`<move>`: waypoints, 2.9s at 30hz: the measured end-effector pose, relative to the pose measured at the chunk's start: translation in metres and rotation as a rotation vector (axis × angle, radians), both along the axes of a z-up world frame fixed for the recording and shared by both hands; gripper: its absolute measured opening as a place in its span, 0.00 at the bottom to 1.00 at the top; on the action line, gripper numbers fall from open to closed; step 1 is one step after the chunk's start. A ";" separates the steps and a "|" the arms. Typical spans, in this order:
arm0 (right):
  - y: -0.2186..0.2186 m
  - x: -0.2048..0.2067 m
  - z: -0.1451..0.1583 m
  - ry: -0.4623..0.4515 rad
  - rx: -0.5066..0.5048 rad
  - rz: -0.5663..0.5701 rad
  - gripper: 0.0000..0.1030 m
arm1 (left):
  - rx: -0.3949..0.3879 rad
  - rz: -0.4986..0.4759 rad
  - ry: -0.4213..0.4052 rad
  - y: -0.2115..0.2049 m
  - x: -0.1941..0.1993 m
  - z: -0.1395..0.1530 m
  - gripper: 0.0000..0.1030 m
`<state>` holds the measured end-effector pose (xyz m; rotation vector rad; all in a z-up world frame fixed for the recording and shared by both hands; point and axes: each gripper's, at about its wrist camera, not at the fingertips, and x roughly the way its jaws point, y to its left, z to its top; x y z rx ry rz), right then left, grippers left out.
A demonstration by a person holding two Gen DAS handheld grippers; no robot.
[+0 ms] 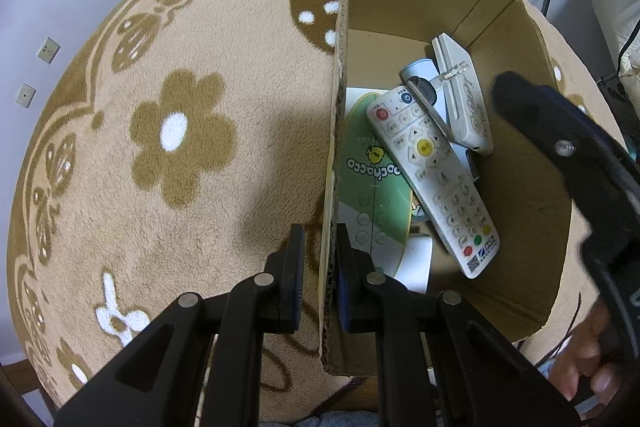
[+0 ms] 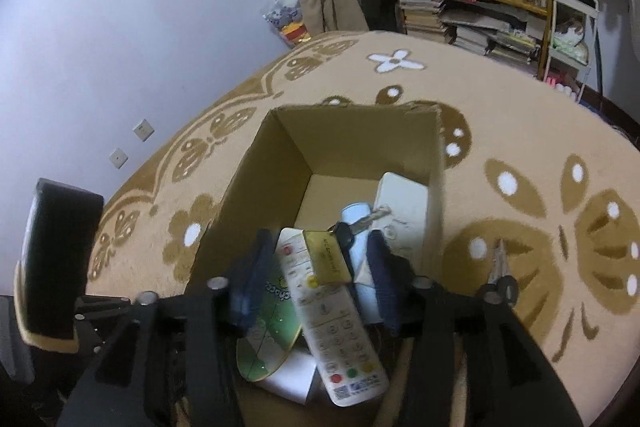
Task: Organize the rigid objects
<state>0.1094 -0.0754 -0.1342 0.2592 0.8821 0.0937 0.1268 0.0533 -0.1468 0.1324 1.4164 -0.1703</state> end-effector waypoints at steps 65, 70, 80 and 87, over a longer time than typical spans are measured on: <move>-0.109 -0.022 -0.108 0.270 -0.053 -0.348 0.95 | 0.000 -0.004 0.001 0.002 -0.001 0.000 0.13; -0.102 -0.017 -0.108 0.326 -0.160 -0.325 0.78 | -0.004 -0.002 0.003 0.002 -0.001 0.000 0.13; -0.094 -0.014 -0.104 0.331 -0.143 -0.300 0.31 | -0.004 -0.003 0.003 0.002 -0.001 0.000 0.13; -0.090 -0.020 -0.080 0.243 -0.164 -0.316 0.08 | -0.004 -0.003 0.003 0.002 -0.001 -0.001 0.13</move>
